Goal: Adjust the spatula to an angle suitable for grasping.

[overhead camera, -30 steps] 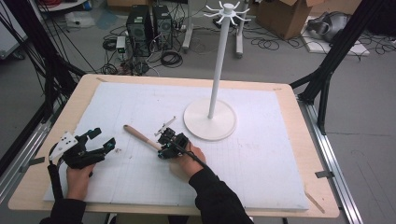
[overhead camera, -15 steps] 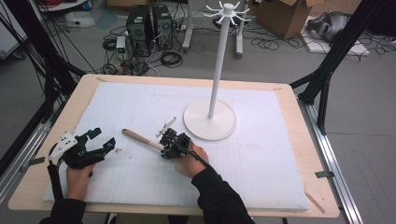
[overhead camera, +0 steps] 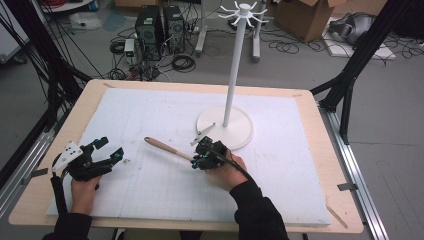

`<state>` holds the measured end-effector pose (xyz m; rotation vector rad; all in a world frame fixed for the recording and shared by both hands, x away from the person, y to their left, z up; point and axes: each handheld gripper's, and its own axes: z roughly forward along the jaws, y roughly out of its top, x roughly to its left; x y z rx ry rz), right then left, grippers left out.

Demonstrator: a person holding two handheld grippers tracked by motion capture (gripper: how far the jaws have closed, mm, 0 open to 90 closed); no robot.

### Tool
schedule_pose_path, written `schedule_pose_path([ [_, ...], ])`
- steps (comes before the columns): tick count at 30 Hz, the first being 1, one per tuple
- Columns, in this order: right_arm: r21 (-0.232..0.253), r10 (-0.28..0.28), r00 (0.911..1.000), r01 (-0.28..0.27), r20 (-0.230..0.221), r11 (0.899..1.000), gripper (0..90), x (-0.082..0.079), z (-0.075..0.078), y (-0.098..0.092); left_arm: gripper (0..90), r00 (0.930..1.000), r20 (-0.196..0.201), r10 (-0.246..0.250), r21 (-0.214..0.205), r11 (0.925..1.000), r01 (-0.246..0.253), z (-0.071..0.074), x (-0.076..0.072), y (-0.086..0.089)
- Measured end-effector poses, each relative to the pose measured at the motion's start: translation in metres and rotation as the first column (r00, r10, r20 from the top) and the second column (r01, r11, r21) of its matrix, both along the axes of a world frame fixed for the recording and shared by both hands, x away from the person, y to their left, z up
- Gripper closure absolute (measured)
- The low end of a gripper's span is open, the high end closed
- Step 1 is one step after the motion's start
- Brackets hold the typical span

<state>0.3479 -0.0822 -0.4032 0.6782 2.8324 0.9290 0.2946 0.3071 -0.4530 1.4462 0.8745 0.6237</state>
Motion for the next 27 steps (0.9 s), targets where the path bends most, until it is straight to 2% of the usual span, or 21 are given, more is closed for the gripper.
schedule_pose_path([
  [4,0.019,0.018,0.9998,-0.017,-0.003,1.000,77.8,-0.007,-0.004,-0.023,19.9,1.0000,0.001,0.001,0.002,1.0000,-0.001,0.000,0.000,0.000],
  [7,-0.003,0.038,0.9993,-0.038,0.005,0.999,77.8,-0.014,-0.007,-0.039,19.9,1.0000,0.002,0.001,0.004,1.0000,-0.001,0.000,0.000,0.000],
  [8,-0.001,0.041,0.9991,-0.041,-0.006,0.999,77.8,-0.016,-0.008,-0.044,19.9,1.0000,0.003,0.001,0.004,1.0000,-0.001,0.000,0.000,0.000],
  [12,-0.003,0.019,0.9996,-0.019,-0.023,1.000,77.8,-0.024,-0.013,-0.066,19.9,1.0000,0.003,0.003,0.006,1.0000,-0.003,0.000,0.000,-0.001],
  [16,0.029,-0.022,0.9989,0.023,-0.042,0.999,77.8,-0.032,-0.015,-0.088,19.9,1.0000,0.004,0.005,0.011,0.9999,-0.005,0.000,0.000,-0.001],
  [19,0.033,-0.044,0.9980,0.045,-0.046,0.998,77.7,-0.037,-0.016,-0.102,19.9,1.0000,0.006,0.003,0.014,0.9999,-0.003,0.000,0.000,-0.001],
  [22,0.046,-0.053,0.9962,0.056,-0.069,0.997,77.7,-0.041,-0.017,-0.110,19.9,1.0000,0.006,0.004,0.014,0.9999,-0.005,0.000,0.000,-0.001],
  [27,0.028,-0.066,0.9952,0.068,-0.073,0.997,77.7,-0.051,-0.018,-0.120,19.9,1.0000,0.006,0.006,0.014,0.9999,-0.006,0.000,-0.001,-0.002],
])
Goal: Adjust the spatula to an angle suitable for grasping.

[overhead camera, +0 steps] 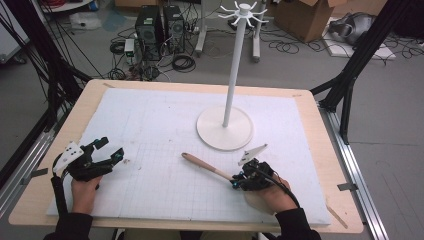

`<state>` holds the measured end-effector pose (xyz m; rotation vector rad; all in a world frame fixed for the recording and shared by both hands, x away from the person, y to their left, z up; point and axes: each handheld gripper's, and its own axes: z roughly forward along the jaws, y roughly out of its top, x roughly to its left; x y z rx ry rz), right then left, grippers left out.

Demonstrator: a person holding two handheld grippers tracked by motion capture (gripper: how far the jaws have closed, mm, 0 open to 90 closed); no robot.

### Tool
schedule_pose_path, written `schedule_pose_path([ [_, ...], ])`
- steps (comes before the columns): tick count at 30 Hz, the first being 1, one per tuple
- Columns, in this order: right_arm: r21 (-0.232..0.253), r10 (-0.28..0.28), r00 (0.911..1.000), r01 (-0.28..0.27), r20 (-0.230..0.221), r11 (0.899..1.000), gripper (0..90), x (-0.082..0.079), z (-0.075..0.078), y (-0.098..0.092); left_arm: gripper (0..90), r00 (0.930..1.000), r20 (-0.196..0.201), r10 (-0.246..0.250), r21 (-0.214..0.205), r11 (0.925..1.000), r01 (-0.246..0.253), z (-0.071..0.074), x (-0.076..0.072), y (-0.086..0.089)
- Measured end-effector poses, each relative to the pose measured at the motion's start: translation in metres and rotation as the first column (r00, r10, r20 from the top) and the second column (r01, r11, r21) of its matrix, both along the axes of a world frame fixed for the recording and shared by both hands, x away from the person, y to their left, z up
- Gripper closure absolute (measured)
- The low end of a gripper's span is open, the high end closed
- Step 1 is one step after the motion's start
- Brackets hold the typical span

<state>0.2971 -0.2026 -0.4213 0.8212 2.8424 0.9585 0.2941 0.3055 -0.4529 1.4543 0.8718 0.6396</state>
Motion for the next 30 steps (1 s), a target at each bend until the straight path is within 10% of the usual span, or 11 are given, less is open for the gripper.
schedule_pose_path([
  [8,-0.003,-0.028,0.9996,0.028,0.008,1.000,75.1,-0.009,-0.004,-0.010,21.2,0.9993,-0.013,0.034,-0.015,0.9993,-0.034,0.001,0.001,0.001],
  [12,0.121,-0.111,0.9877,0.097,0.110,0.988,50.5,-0.014,0.010,-0.022,19.1,0.9987,0.003,0.051,-0.037,0.9980,-0.051,0.005,0.000,-0.001],
  [15,0.203,-0.199,0.9598,0.159,0.198,0.966,36.0,-0.018,0.020,-0.040,16.1,0.9995,0.015,0.028,-0.036,0.9990,-0.028,0.013,0.000,-0.007],
  [16,0.224,-0.246,0.9424,0.195,0.227,0.955,31.5,-0.018,0.022,-0.047,16.1,0.9998,0.018,0.012,-0.038,0.9992,-0.011,0.016,0.001,-0.009],
  [17,0.263,-0.322,0.9067,0.251,0.273,0.932,25.2,-0.019,0.024,-0.061,16.1,0.9998,0.021,-0.001,-0.033,0.9994,0.002,0.019,0.001,-0.012],
  [18,0.263,-0.322,0.9067,0.251,0.273,0.932,25.2,-0.019,0.024,-0.061,16.1,0.9997,0.023,-0.010,-0.019,0.9998,0.010,0.021,0.001,-0.014],
  [22,0.340,-0.478,0.8236,0.375,0.305,0.862,14.6,-0.023,0.023,-0.085,16.1,0.9995,0.015,-0.026,-0.034,0.9991,0.027,0.027,0.000,-0.020],
  [25,0.356,-0.513,0.7949,0.400,0.324,0.845,14.6,-0.025,0.024,-0.099,16.2,0.9998,-0.012,-0.018,-0.051,0.9985,0.017,0.029,0.000,-0.022],
  [30,0.401,-0.536,0.7811,0.400,0.321,0.824,14.6,-0.028,0.022,-0.117,15.5,0.9994,-0.023,-0.026,-0.012,0.9996,0.026,0.030,-0.003,-0.029],
])
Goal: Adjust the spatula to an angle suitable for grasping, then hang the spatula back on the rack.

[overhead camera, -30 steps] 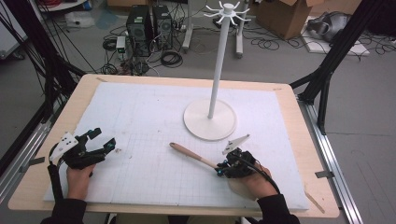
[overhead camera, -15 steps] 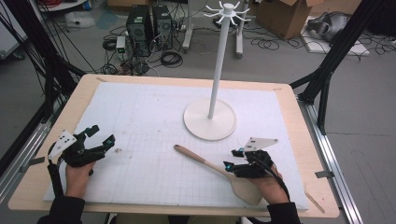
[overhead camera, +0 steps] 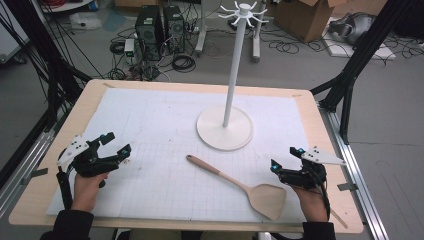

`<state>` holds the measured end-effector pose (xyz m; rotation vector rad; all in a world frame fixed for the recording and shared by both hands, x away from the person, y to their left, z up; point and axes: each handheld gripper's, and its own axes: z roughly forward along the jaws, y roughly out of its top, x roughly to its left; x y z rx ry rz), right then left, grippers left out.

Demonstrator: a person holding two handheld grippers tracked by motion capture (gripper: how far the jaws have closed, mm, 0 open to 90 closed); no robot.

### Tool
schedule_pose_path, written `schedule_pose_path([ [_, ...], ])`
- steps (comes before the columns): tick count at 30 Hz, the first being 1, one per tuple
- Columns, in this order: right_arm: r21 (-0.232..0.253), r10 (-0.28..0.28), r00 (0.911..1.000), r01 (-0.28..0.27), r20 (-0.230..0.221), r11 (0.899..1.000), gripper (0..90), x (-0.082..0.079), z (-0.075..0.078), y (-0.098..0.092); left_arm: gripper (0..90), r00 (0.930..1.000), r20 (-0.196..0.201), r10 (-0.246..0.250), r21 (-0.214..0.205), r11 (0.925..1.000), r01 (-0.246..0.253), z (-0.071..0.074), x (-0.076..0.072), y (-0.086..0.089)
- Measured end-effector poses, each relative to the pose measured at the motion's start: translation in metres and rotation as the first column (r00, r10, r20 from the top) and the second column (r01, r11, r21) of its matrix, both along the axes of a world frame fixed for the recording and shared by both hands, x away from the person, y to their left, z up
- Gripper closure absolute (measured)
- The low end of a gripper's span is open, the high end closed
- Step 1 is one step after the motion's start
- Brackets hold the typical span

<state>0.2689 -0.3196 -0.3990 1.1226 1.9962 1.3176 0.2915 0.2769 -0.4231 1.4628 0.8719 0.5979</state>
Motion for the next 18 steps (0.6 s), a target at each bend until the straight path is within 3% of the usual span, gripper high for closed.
schedule_pose_path([
  [4,0.009,0.006,1.0000,-0.006,-0.003,1.000,15.1,-0.002,-0.004,-0.004,15.4,0.9992,-0.030,-0.027,0.000,0.9996,0.027,0.000,-0.003,-0.007],
  [8,-0.003,0.017,0.9999,-0.017,-0.001,1.000,16.9,-0.002,-0.003,-0.001,15.6,0.9989,-0.009,-0.045,0.014,0.9989,0.046,0.001,-0.007,-0.013],
  [11,-0.014,0.061,0.9981,-0.061,0.005,0.998,22.4,-0.005,-0.001,0.005,15.6,0.9977,-0.010,-0.068,0.023,0.9974,0.068,0.000,-0.007,-0.017],
  [18,-0.057,0.097,0.9953,-0.097,0.000,0.994,19.4,-0.006,0.005,0.024,15.6,0.9961,-0.018,-0.086,0.026,0.9959,0.087,0.000,-0.006,-0.024],
])
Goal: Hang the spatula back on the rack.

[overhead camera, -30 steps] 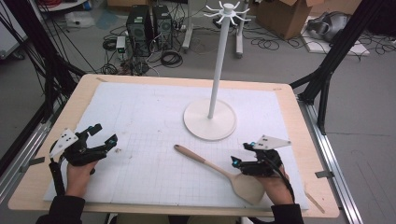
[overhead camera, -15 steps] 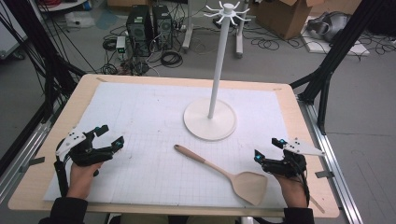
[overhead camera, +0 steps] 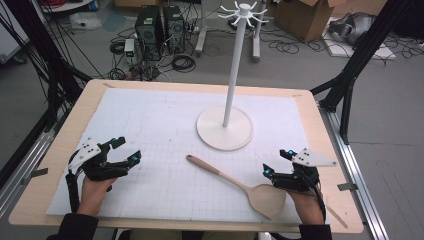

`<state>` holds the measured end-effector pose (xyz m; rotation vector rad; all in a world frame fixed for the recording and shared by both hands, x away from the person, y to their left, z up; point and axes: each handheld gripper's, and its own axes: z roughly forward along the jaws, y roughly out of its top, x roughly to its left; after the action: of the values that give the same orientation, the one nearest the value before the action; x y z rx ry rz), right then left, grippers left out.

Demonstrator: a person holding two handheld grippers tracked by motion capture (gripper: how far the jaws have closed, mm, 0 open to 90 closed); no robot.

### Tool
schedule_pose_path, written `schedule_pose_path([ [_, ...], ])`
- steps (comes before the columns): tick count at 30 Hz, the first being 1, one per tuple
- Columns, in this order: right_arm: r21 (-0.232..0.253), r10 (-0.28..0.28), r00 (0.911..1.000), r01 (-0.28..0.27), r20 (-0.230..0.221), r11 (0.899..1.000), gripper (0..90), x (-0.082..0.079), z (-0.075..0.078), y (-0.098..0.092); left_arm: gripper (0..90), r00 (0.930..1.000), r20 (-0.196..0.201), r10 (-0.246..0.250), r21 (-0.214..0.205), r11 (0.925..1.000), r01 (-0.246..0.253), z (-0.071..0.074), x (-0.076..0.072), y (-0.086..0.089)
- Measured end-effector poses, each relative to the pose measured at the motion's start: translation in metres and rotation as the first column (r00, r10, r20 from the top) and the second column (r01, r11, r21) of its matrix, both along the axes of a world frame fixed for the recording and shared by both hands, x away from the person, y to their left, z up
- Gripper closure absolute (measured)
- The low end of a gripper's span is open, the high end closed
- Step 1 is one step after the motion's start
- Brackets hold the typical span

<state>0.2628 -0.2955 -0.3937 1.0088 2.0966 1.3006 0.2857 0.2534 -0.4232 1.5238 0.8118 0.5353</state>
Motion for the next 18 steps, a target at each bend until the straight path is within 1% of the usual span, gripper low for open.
schedule_pose_path([
  [3,-0.028,0.028,0.9996,-0.028,-0.003,0.999,17.1,0.003,0.002,0.012,15.6,0.9999,-0.011,-0.008,0.005,1.0000,0.008,-0.001,0.001,-0.001],
  [7,-0.062,0.083,0.9957,-0.085,-0.043,0.994,16.2,0.006,0.002,0.031,15.6,0.9996,-0.011,-0.027,0.004,0.9996,0.027,-0.002,0.000,-0.005],
  [9,-0.077,0.108,0.9929,-0.112,-0.048,0.991,16.6,0.007,0.001,0.039,15.6,0.9993,-0.005,-0.037,0.008,0.9993,0.037,-0.001,-0.001,-0.006],
  [12,-0.094,0.135,0.9888,-0.141,-0.062,0.986,19.4,0.008,0.000,0.048,15.6,0.9993,-0.012,-0.037,0.006,0.9993,0.037,-0.001,-0.002,-0.008],
  [15,-0.105,0.160,0.9830,-0.169,-0.090,0.980,23.0,0.008,0.000,0.055,15.7,0.9988,-0.022,-0.043,0.014,0.9989,0.044,-0.001,-0.003,-0.011],
  [18,-0.133,0.185,0.9755,-0.201,-0.119,0.971,26.4,0.009,-0.002,0.061,15.8,0.9983,-0.028,-0.051,0.030,0.9982,0.052,-0.002,-0.004,-0.014],
])
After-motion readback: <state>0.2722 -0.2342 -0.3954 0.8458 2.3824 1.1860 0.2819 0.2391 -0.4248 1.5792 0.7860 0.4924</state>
